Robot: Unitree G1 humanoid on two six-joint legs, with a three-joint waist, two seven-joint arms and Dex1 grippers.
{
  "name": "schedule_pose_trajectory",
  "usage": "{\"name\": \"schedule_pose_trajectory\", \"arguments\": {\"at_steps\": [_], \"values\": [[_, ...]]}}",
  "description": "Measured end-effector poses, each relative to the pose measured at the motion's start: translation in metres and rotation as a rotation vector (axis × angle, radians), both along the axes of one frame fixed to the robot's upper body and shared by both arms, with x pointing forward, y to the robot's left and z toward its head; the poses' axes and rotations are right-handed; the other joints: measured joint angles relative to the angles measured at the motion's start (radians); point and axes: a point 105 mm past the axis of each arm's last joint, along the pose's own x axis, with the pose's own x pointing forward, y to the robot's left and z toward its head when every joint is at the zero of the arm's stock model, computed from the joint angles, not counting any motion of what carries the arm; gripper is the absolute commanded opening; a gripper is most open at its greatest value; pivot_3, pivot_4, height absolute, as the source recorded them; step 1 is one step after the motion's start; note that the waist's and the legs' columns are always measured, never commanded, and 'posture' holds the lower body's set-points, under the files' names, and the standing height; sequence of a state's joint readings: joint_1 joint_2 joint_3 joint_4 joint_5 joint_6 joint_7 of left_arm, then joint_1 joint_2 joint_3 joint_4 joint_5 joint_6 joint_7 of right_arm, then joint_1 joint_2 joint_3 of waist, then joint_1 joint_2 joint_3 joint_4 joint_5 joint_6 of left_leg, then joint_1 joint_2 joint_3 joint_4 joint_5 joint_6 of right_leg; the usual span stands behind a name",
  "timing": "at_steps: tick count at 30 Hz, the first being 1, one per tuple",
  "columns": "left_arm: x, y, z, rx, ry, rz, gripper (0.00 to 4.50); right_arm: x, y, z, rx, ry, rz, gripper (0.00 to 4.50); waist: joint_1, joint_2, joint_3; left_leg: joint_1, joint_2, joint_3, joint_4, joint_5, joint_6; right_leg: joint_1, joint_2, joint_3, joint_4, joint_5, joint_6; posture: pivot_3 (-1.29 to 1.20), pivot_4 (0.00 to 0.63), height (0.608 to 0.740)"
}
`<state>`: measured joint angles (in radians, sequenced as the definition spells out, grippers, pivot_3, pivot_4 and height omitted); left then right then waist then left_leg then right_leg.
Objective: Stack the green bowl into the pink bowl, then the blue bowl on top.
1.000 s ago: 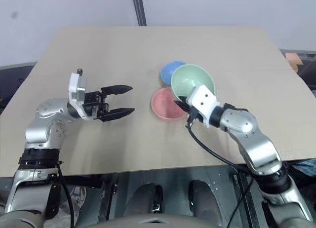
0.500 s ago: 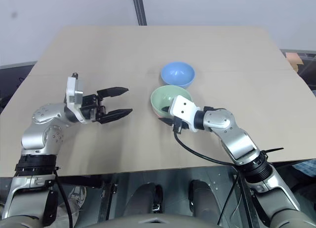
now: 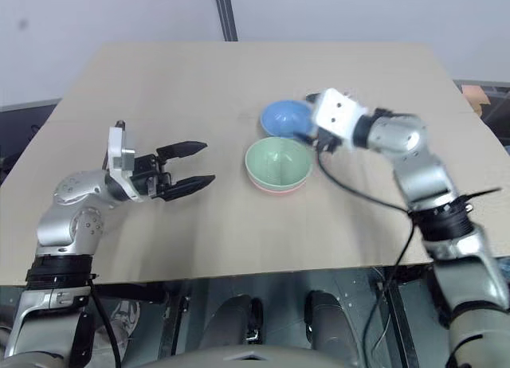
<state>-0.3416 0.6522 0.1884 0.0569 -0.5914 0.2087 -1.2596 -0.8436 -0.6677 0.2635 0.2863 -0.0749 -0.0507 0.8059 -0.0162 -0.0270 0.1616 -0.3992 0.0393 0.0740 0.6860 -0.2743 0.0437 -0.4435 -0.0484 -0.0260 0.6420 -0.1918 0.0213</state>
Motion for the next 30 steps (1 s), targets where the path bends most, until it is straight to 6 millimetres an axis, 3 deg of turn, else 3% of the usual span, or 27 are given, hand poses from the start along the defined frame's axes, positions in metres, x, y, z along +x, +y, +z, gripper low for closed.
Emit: {"name": "schedule_pose_trajectory", "arguments": {"at_steps": [1,5,11,18,27,30], "values": [[-0.001,-0.001,0.001,0.001,-0.005,0.0,4.32,0.009,-0.009,-0.006,-0.057,-0.011,-0.011,3.62,-0.003,0.0,0.0,0.0,0.001,0.0,-0.001,0.0,0.0,0.0,0.001,0.001,0.0,0.001,0.001,0.0,0.15,0.74],[-0.007,-0.002,0.002,0.005,-0.013,0.004,4.32,0.025,-0.012,-0.03,-0.205,-0.01,0.024,3.62,-0.016,0.001,0.001,-0.001,0.002,0.001,-0.004,0.0,-0.001,-0.003,0.002,0.003,0.0,0.001,0.001,0.0,0.15,0.74],[-0.016,0.006,0.003,0.007,-0.003,0.045,4.32,0.034,0.005,-0.058,-0.371,-0.052,0.108,3.62,-0.025,0.001,0.001,-0.001,0.002,0.003,-0.003,0.0,-0.001,-0.004,0.001,0.006,0.0,0.001,0.001,0.0,0.15,0.74],[-0.022,0.008,0.004,0.004,-0.001,0.072,4.32,0.044,0.03,-0.06,-0.45,-0.184,0.118,3.62,-0.023,0.002,0.001,0.0,0.002,0.003,-0.003,0.003,-0.005,-0.004,0.0,0.006,0.001,0.001,0.001,0.0,0.15,0.74],[-0.027,0.008,0.002,-0.006,0.01,0.092,4.32,0.045,0.043,-0.067,-0.513,-0.241,0.15,3.62,-0.024,0.002,0.002,0.0,0.002,0.004,-0.003,0.003,-0.005,-0.004,0.0,0.006,0.001,0.001,0.001,0.0,0.15,0.74],[-0.028,0.008,0.004,-0.006,0.001,0.098,4.32,0.045,0.043,-0.069,-0.52,-0.239,0.153,2.35,-0.024,0.002,0.002,0.0,0.002,0.004,-0.003,0.003,-0.005,-0.004,0.0,0.006,0.001,0.001,0.001,0.0,0.15,0.74]]}}
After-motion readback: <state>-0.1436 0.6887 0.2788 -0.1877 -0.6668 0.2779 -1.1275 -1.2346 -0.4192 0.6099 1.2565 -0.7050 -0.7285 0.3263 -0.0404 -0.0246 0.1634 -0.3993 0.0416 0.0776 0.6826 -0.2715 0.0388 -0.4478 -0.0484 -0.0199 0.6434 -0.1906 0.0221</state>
